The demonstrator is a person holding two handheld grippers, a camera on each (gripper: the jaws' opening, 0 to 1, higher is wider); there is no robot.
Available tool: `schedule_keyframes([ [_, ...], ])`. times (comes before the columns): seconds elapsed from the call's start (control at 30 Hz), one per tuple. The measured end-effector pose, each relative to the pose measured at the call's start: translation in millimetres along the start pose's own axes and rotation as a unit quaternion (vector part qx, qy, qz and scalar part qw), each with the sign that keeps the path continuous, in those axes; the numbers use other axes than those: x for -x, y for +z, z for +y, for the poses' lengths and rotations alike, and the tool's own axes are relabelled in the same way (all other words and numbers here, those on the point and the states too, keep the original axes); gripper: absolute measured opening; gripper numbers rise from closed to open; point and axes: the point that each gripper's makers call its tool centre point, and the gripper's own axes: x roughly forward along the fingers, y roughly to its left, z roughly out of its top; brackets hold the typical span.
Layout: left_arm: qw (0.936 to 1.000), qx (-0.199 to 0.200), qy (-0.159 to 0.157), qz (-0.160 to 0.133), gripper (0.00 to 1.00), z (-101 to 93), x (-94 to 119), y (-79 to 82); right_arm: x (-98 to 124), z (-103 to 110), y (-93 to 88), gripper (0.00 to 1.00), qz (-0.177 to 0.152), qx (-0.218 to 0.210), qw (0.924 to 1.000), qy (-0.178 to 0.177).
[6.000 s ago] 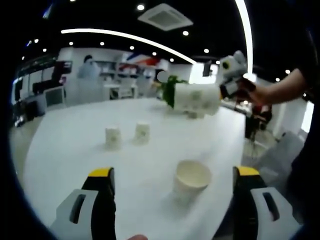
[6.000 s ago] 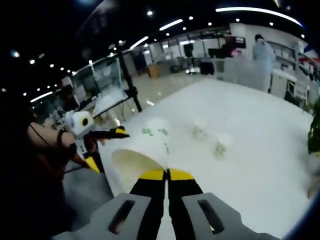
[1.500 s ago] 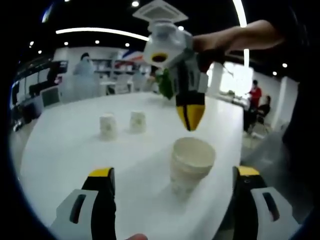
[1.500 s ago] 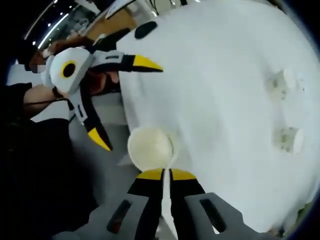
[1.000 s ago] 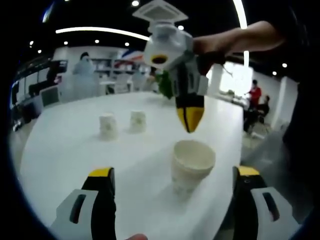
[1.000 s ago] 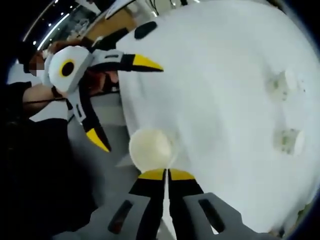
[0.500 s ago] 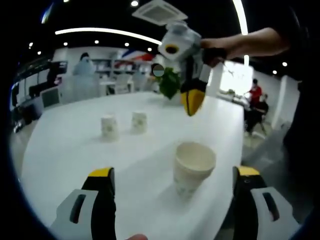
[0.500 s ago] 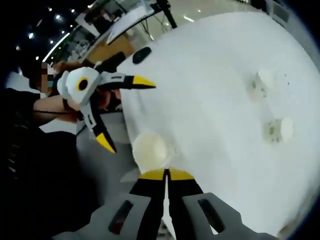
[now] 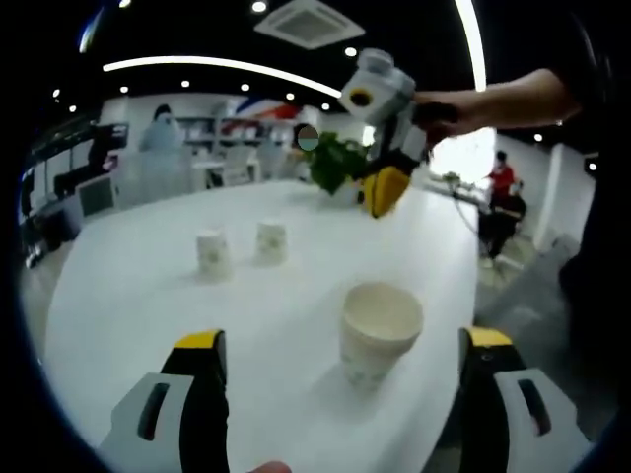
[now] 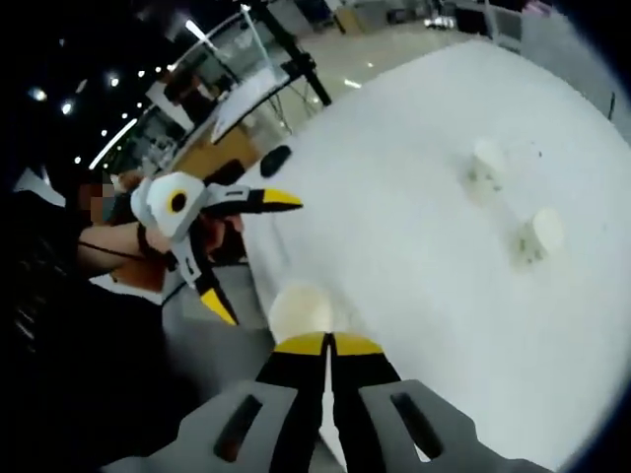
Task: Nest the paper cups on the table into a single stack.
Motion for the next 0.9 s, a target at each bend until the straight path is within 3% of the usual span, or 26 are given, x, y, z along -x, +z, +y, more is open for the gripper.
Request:
schedule_keyframes([
  [0.13, 1.0, 0.0, 0.0, 0.002, 0.98, 0.6, 1, 1.9, 13, 3, 18.8, 0.0, -0.092, -0.048, 0.9946, 0.01],
  [0.2, 1.0, 0.001, -0.001, 0.0, 0.98, 1.0, 1, 3.1, 25, 4, 33.0, 0.0, -0.15, -0.05, 0.9873, 0.009],
  [0.23, 1.0, 0.001, -0.001, -0.001, 0.98, 1.0, 1, 3.8, 28, 4, 34.6, 0.0, -0.159, -0.05, 0.9861, 0.006],
  [0.3, 1.0, 0.001, -0.001, -0.001, 0.98, 1.1, 2, 4.6, 41, 7, 43.6, 0.0, -0.208, -0.044, 0.9772, 0.01],
  [0.47, 1.0, -0.006, 0.0, 0.005, 0.98, 3.0, 5, 4.8, 55, -2, 41.0, 0.02, -0.262, -0.023, 0.9644, -0.029],
  [0.63, 1.0, -0.002, 0.004, 0.003, 0.98, 6.5, 11, 6.5, 56, -7, 22.3, 0.04, -0.271, -0.023, 0.9609, -0.053],
  [0.77, 1.0, 0.0, 0.009, 0.003, 0.98, 7.8, 14, 6.8, 60, -16, 11.9, 0.14, -0.297, -0.03, 0.952, -0.069],
  [0.9, 0.9999, 0.005, 0.01, 0.002, 0.98, 7.7, 17, 5.8, 61, -24, -0.4, 0.26, -0.302, -0.051, 0.9485, -0.08],
])
